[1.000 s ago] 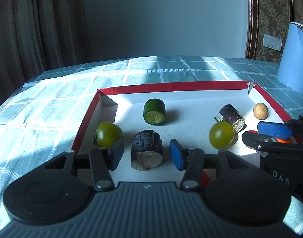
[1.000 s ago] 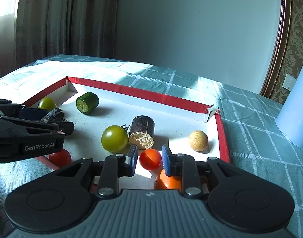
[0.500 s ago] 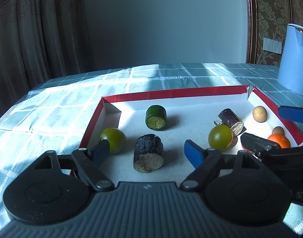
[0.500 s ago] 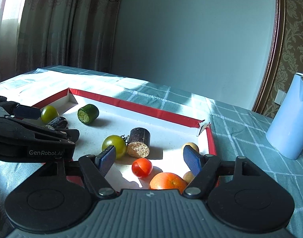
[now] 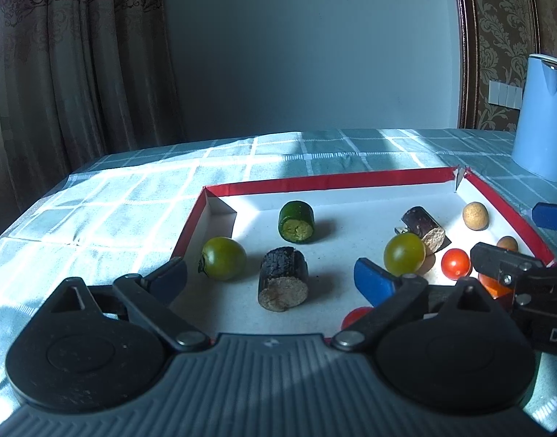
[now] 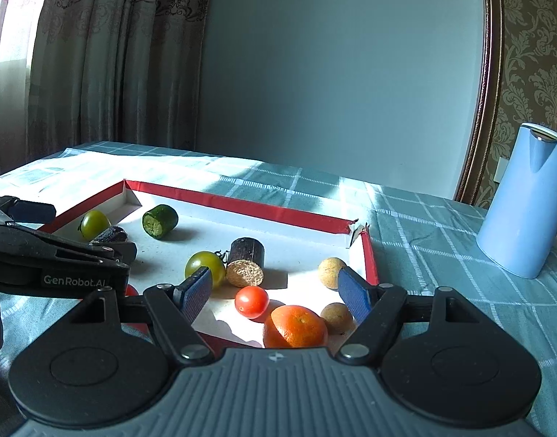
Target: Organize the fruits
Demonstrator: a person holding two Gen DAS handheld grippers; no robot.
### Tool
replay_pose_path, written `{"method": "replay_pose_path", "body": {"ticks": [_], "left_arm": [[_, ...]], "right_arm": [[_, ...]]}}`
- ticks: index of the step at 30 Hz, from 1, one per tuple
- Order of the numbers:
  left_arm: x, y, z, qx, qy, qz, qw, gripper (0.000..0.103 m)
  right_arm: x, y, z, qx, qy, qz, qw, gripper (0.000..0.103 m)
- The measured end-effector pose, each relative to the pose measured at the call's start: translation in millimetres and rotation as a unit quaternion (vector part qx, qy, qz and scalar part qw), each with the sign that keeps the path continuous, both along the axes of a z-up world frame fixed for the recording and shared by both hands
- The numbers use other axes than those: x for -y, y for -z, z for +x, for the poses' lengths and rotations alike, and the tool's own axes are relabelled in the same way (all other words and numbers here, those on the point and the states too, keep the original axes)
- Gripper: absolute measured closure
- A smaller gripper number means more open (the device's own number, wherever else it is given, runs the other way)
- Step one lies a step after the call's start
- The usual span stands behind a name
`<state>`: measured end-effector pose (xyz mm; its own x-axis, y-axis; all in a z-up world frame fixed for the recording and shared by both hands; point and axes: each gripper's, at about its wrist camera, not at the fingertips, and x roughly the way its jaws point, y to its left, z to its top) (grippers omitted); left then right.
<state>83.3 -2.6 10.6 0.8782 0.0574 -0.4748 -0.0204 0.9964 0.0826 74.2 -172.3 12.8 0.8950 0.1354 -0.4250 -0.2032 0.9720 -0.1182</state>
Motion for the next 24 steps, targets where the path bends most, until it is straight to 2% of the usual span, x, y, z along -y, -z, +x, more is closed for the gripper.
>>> {"method": "replay_pose_path", "body": {"ticks": [4, 7, 10, 15, 24], "left_arm": [[-1, -3, -14, 0.006, -0.003, -0.005, 1.0000, 0.000], [-3, -5, -28, 0.008, -0.003, -0.016, 0.9998, 0.000], [-4, -5, -40, 0.007, 0.000, -0.022, 0.9997, 0.000], [-5, -6, -50, 0.006, 0.002, -0.035, 0.9994, 0.000], [-6, -7, -57, 0.015, -0.009, -0.034, 0.9993, 0.000]], "right_arm": [[8, -4, -9, -0.008, 0.006, 0.034, 0.999, 0.027], [13, -6, -14, -0.013, 0.016, 0.057, 0.998, 0.021], [17, -7, -18, -0.014, 0.024, 0.074, 0.997, 0.021], [14, -4, -21, -0.026, 0.027, 0.077, 0.996, 0.021], [12, 2, -27, -0.047, 0.025, 0.092, 0.994, 0.021]]}}
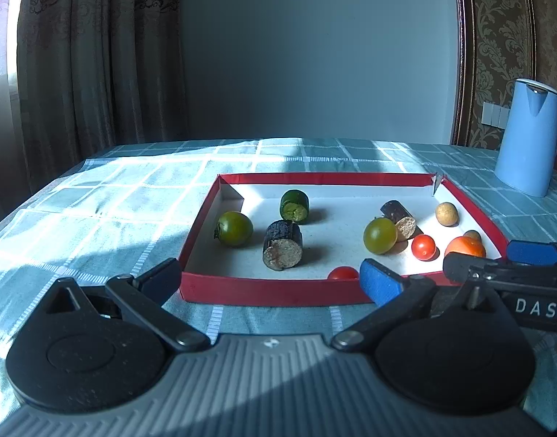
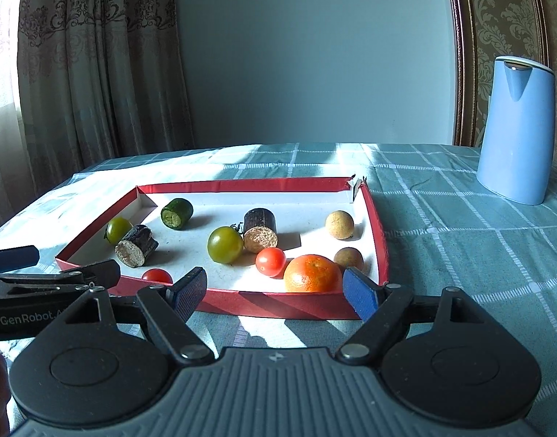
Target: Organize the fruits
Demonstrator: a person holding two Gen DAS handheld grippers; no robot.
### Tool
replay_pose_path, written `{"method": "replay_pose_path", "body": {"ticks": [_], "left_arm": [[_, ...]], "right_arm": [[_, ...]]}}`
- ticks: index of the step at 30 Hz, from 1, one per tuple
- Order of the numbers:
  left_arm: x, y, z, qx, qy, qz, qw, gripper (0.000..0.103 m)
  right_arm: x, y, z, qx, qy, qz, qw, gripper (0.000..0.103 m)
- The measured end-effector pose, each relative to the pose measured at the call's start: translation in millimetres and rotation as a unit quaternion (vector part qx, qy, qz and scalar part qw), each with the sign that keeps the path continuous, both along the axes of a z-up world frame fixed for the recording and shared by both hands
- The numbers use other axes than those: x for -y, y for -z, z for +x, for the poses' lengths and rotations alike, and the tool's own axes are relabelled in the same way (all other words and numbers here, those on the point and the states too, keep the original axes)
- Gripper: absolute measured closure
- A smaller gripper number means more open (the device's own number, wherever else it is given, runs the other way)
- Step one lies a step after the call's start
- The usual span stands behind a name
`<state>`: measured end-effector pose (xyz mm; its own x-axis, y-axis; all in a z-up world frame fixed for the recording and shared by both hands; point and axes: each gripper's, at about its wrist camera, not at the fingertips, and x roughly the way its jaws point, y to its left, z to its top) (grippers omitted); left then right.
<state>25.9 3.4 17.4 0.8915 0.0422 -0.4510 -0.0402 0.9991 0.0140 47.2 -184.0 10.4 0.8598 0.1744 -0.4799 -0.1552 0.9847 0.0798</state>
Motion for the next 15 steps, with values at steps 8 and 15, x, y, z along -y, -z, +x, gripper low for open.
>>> {"method": "replay_pose_path", "body": {"ticks": [8, 15], "left_arm": [[0.1, 0.4, -0.9, -0.001, -0.002, 0.002, 1.0000, 0.000], [1.1, 0.8, -1.0, 0.000, -0.004, 0.008, 1.0000, 0.000]], "right_arm": [[-0.9, 1.4, 1.1, -0.006, -0.002, 0.000, 1.000, 0.021], [-1.1, 2.1, 1.5, -0.010, -0.002, 0.000, 1.000, 0.021]]}}
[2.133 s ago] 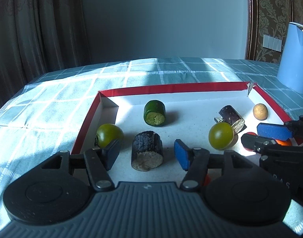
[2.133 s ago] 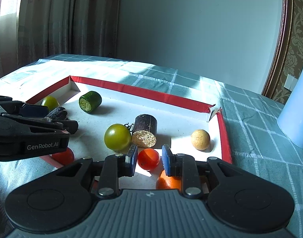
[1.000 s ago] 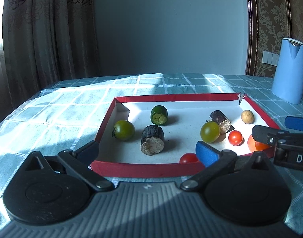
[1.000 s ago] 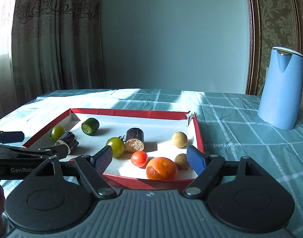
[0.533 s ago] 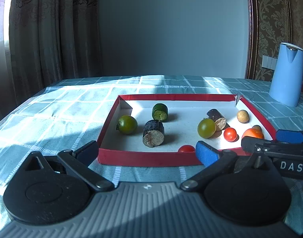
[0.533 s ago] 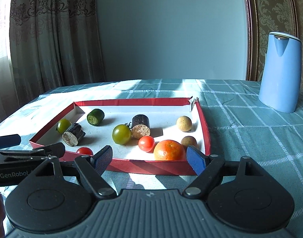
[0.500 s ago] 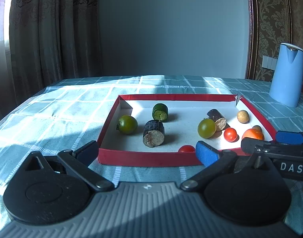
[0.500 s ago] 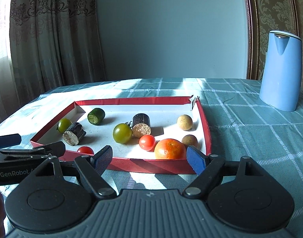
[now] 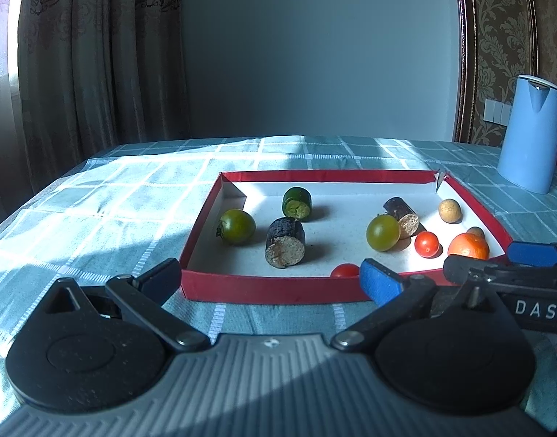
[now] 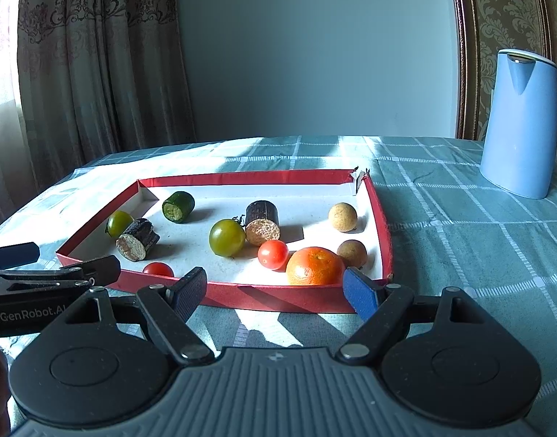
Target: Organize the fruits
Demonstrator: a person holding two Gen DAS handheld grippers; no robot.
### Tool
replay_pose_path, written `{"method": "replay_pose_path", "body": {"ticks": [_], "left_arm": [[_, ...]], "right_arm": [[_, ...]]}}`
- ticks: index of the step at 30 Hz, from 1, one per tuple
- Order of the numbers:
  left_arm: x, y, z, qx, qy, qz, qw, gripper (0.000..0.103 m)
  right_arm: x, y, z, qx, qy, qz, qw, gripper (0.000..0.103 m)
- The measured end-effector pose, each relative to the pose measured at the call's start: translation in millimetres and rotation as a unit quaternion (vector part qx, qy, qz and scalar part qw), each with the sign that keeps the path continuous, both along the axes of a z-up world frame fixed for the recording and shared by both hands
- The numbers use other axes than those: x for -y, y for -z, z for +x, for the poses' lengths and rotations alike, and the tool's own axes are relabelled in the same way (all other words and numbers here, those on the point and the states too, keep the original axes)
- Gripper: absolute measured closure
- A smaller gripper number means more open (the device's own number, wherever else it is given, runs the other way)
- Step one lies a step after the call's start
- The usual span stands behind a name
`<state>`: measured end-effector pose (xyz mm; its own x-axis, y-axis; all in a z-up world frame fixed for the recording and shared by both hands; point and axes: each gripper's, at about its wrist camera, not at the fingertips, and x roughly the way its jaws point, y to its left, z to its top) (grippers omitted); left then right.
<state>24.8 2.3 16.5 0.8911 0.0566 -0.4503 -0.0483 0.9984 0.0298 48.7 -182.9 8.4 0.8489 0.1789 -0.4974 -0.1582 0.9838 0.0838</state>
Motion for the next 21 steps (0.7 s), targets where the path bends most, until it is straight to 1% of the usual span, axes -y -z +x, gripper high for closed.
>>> {"method": "replay_pose_path", "body": {"ticks": [21], "left_arm": [[-0.3, 0.9, -3.0, 0.001, 0.001, 0.003, 1.0000, 0.000]], "right_arm": [[-2.4, 4.3, 2.4, -0.011, -0.004, -0.007, 1.000, 0.021]]}}
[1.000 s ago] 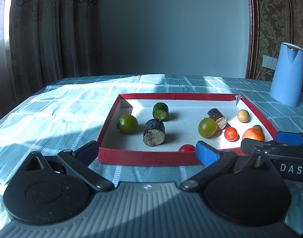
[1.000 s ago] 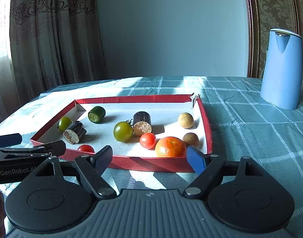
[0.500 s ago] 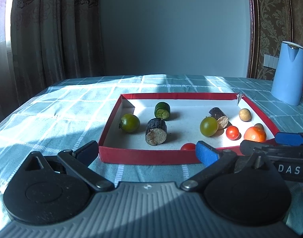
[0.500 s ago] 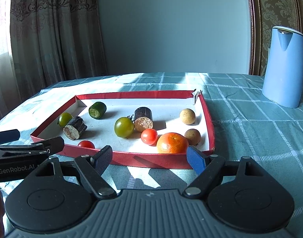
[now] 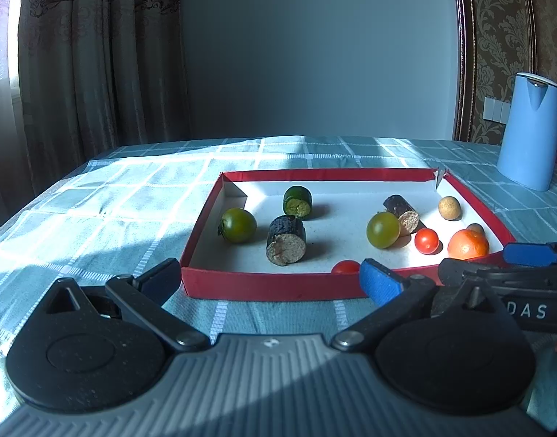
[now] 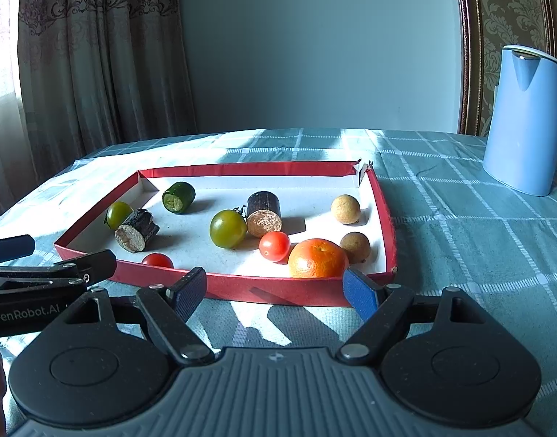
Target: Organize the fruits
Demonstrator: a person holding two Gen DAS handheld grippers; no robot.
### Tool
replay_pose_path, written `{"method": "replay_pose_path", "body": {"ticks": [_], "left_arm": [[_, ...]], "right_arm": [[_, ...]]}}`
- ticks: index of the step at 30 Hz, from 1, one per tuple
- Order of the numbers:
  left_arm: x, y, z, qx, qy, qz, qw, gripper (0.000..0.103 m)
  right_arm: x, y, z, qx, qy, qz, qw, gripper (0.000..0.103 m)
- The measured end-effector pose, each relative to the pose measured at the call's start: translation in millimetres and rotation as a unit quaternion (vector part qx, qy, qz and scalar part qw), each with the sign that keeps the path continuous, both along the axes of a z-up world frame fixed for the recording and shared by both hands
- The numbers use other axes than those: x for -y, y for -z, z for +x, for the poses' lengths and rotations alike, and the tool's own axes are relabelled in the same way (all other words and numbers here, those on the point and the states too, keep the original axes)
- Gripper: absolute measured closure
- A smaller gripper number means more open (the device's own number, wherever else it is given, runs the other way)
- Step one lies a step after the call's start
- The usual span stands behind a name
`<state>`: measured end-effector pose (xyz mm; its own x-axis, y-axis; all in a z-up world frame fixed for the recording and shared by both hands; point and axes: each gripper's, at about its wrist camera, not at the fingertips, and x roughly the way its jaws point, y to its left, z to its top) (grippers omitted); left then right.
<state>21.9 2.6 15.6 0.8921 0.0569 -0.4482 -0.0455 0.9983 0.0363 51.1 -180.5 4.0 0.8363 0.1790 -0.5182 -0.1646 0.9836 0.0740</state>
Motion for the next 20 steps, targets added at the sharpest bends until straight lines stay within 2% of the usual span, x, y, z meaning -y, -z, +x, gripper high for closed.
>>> {"method": "replay_pose_path", "body": {"ticks": [6, 10, 20], "left_arm": [[1, 0, 0, 0.002, 0.000, 0.004, 1.0000, 0.000], [3, 0, -4, 0.018, -0.006, 0.017, 0.9997, 0.000], [2, 3, -17, 0.016, 0.002, 0.024, 0.9996, 0.000]], "right_arm": [[-1, 1, 0, 0.000, 0.001, -0.003, 1.000, 0.021], [-1, 0, -1, 0.002, -0.001, -0.002, 1.000, 0.021], [-3, -1, -5, 0.006, -0.007, -0.004, 1.000, 0.021]]}}
